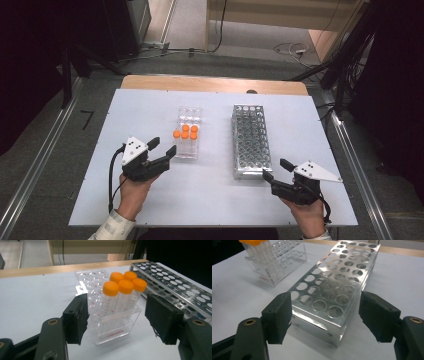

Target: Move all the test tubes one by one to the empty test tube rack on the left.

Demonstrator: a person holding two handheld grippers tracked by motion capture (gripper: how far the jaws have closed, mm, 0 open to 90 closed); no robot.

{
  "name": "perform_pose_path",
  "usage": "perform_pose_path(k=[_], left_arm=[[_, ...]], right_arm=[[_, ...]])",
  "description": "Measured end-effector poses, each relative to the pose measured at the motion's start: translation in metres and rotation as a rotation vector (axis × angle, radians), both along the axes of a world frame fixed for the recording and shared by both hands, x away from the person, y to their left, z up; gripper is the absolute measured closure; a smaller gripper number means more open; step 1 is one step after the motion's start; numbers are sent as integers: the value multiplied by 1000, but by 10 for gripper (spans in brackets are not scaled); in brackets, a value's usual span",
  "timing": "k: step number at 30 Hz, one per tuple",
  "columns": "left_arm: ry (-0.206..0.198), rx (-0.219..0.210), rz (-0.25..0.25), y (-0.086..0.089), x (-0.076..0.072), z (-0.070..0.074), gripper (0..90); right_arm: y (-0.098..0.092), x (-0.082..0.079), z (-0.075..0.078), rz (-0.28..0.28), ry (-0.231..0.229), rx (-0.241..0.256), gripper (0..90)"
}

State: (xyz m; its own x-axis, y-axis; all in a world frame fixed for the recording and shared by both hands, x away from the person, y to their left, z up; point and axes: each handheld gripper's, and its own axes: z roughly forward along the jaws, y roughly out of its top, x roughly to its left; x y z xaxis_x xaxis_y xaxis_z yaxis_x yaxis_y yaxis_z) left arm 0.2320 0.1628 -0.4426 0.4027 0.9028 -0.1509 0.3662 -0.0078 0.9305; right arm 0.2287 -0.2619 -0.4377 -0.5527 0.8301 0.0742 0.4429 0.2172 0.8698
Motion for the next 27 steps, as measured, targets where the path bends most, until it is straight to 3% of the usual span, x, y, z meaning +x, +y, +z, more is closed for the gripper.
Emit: perform_pose_path(k=[7,18,27], left_arm=[[4,4,23,10,-13,-5,310],[21,63,43,18,-28,-17,272],[37,51,85,34,-34,-20,231]], right_arm=[[-16,1,-1,-41,3,9,253],[-27,3,-4,-73,1,7,250],[-31,4,-6,-92,-3,-4,244]])
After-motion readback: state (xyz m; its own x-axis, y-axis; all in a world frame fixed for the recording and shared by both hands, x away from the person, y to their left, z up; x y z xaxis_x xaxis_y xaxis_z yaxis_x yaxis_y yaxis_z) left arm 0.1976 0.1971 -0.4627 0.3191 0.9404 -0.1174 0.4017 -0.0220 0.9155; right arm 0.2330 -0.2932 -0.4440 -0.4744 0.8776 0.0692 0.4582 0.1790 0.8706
